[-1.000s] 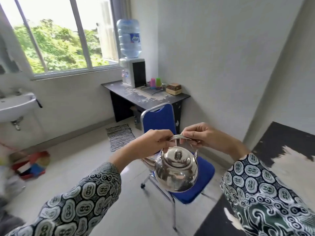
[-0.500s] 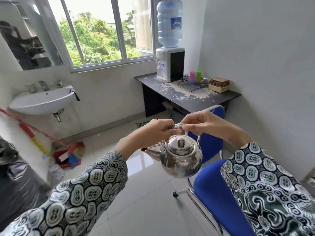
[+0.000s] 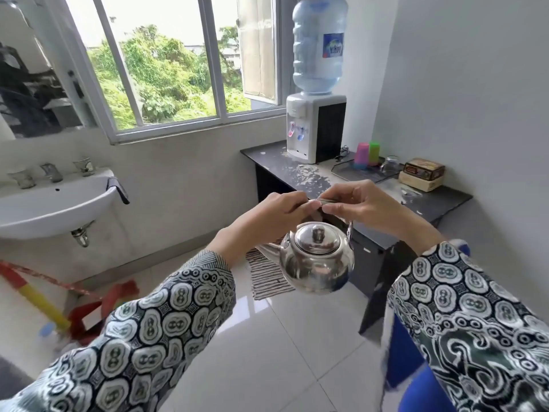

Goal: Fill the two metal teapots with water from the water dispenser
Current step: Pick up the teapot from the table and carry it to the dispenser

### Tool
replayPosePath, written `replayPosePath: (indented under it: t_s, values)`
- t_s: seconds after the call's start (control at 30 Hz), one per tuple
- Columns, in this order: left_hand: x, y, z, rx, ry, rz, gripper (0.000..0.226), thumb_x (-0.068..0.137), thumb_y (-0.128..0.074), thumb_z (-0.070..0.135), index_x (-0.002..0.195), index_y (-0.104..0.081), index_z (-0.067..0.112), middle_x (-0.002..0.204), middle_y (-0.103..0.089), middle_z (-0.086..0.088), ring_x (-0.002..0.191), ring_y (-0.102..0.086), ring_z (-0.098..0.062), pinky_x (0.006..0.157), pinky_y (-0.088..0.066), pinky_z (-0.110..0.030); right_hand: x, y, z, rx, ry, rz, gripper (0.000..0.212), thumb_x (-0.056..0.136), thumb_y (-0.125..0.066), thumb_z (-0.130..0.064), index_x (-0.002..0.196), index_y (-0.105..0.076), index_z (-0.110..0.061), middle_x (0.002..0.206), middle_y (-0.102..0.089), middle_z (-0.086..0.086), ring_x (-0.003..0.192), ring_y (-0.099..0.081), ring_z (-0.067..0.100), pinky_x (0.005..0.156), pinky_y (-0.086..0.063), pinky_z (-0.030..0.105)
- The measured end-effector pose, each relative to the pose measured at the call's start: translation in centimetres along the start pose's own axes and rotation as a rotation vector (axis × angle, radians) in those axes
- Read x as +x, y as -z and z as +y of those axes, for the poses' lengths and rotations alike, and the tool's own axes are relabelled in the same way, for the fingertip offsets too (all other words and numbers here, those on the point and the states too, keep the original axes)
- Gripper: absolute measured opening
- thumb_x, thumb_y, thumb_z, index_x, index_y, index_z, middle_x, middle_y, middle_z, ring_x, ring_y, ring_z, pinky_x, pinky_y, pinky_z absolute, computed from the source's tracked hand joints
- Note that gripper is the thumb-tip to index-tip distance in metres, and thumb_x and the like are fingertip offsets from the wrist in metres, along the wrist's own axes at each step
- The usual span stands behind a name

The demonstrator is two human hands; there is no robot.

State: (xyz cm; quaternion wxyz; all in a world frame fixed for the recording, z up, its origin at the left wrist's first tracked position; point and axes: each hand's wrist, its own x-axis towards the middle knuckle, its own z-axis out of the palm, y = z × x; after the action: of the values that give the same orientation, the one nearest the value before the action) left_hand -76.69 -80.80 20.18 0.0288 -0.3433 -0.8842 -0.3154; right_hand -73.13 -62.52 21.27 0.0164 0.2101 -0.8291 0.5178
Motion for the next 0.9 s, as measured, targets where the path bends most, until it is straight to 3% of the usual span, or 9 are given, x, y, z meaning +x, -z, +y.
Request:
replayPosePath:
  t_s: [0.17, 0.33, 0.43, 0.5, 0.7, 0.8, 0.9]
  values:
    - [7.9, 3.2, -8.3, 0.059, -0.063, -0.036, 0.037, 0.094, -0.041, 0.044, 0.072, -0.050, 0.015, 0.071, -0.062, -0.007, 0.070, -0.059, -0.024, 0.069, -0.048, -0.038, 10.7, 0.6, 3.8, -0.035, -0.005, 0.050, 0.016, 0.081, -0.060, -0.001, 0.096, -0.064, 0.002, 0.071, -0.062, -0.005, 0.057, -0.057, -0.005, 0.055, -0.043, 0.007]
    - [16.8, 7.0, -16.7, 0.085, -0.117, -0.122, 0.023, 0.095, -0.048, 0.033, 0.094, -0.052, 0.010, 0.075, -0.060, -0.003, 0.071, -0.058, -0.024, 0.064, -0.046, -0.034, 21.6, 1.6, 6.6, -0.050, -0.034, 0.092, 0.014, 0.080, -0.060, 0.001, 0.094, -0.065, -0.002, 0.063, -0.065, -0.012, 0.054, -0.055, -0.003, 0.052, -0.042, 0.007]
    - [21.9, 8.8, -21.0, 0.076, -0.149, -0.140, 0.014, 0.095, -0.049, 0.028, 0.100, -0.050, 0.015, 0.071, -0.056, 0.007, 0.069, -0.058, -0.022, 0.062, -0.045, -0.032, 27.6, 2.3, 8.2, -0.066, -0.029, 0.144, 0.015, 0.077, -0.063, -0.011, 0.091, -0.066, -0.012, 0.077, -0.065, 0.012, 0.065, -0.056, 0.013, 0.059, -0.045, 0.016]
    - [25.2, 9.7, -24.0, 0.051, -0.153, -0.146, 0.012, 0.095, -0.049, 0.027, 0.101, -0.050, 0.017, 0.074, -0.059, 0.004, 0.072, -0.060, -0.025, 0.066, -0.049, -0.036, 31.7, 2.8, 10.0, -0.089, -0.041, 0.155, 0.020, 0.076, -0.063, -0.015, 0.095, -0.066, -0.009, 0.089, -0.065, 0.023, 0.074, -0.057, 0.021, 0.065, -0.047, 0.022]
    - [35.1, 10.9, -33.0, 0.062, -0.103, -0.179, 0.012, 0.095, -0.048, 0.025, 0.102, -0.052, 0.016, 0.089, -0.066, -0.008, 0.081, -0.063, -0.026, 0.075, -0.051, -0.040, 43.0, 4.4, 16.1, -0.112, -0.099, 0.169, 0.015, 0.085, -0.059, -0.010, 0.098, -0.064, -0.006, 0.084, -0.062, 0.009, 0.073, -0.056, 0.010, 0.066, -0.047, 0.022]
    - [40.1, 11.0, -37.4, 0.094, -0.097, -0.166, 0.010, 0.094, -0.050, 0.026, 0.093, -0.052, 0.017, 0.083, -0.060, -0.002, 0.077, -0.058, -0.022, 0.071, -0.045, -0.035, 48.6, 5.4, 19.7, -0.113, -0.105, 0.173, 0.014, 0.086, -0.058, -0.009, 0.099, -0.063, -0.008, 0.085, -0.062, 0.011, 0.069, -0.055, 0.000, 0.063, -0.045, 0.012]
    - [45.0, 10.6, -41.7, 0.109, -0.084, -0.141, 0.016, 0.093, -0.050, 0.033, 0.084, -0.048, 0.020, 0.072, -0.050, 0.006, 0.068, -0.050, -0.017, 0.064, -0.039, -0.031, 54.2, 6.8, 23.2, -0.120, -0.099, 0.150, 0.018, 0.086, -0.057, -0.007, 0.102, -0.063, -0.002, 0.094, -0.062, 0.026, 0.077, -0.057, 0.012, 0.069, -0.046, 0.018]
